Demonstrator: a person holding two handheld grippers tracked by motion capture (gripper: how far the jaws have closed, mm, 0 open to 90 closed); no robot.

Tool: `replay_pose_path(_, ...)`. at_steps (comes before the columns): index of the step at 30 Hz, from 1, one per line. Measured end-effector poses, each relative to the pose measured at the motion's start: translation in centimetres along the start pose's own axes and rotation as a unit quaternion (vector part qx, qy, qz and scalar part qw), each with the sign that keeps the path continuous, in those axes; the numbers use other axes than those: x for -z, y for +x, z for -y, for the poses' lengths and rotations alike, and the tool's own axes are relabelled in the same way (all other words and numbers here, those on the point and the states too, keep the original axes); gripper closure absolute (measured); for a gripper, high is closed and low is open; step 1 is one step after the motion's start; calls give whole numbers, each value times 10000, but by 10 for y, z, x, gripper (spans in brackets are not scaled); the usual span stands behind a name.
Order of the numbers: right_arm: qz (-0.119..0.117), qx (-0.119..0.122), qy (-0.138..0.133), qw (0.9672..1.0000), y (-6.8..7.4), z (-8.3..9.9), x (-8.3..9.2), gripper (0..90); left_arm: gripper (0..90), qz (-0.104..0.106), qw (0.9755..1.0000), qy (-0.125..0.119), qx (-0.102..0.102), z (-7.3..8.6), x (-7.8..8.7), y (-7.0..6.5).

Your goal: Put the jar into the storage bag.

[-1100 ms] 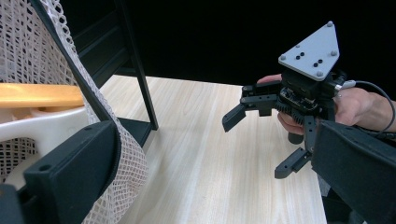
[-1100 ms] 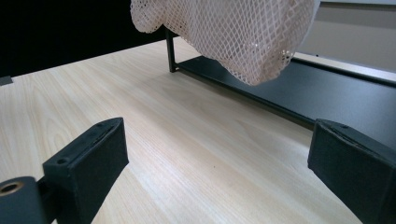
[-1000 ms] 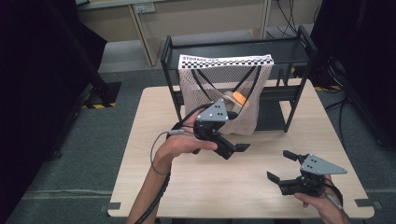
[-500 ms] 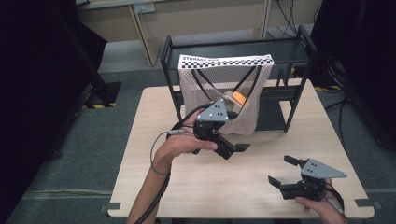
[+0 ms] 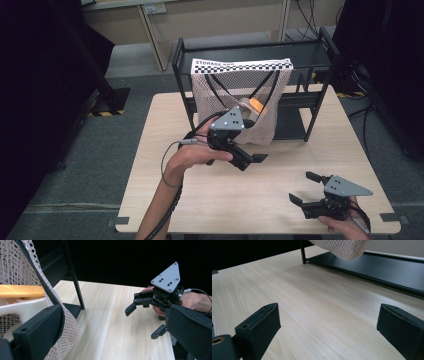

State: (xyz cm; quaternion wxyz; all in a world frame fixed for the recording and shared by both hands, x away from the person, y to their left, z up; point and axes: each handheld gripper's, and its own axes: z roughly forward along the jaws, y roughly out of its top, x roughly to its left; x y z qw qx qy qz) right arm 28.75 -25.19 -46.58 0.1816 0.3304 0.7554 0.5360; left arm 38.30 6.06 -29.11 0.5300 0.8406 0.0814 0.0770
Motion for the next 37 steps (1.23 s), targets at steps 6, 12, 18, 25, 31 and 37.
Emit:
replay_pose_path(6, 28, -61, 28, 10000, -1, 6, 3, 52, 2, 5, 10000, -1, -5, 0, 0, 0)
replay_pose_path(12, 50, -105, 25, 9999, -1, 9, 6, 53, 2, 11, 10000, -4, -5, 0, 1, 0)
replay_pose_path(18, 58, -125, 16, 9999, -1, 10, 8, 53, 1, 7, 10000, -10, -3, 0, 1, 0)
replay_pose_path(25, 81, -150, 14, 9999, -1, 12, 10, 53, 1, 4, 10000, -2, -3, 0, 0, 0)
replay_pose_path(31, 83, -151, 10, 9999, -1, 12, 11, 53, 1, 2, 10000, 0, -1, 0, 0, 0)
replay_pose_path(37, 92, -158, 7, 9998, -2, 12, 11, 53, 2, 8, 10000, 5, -4, 0, 0, 1)
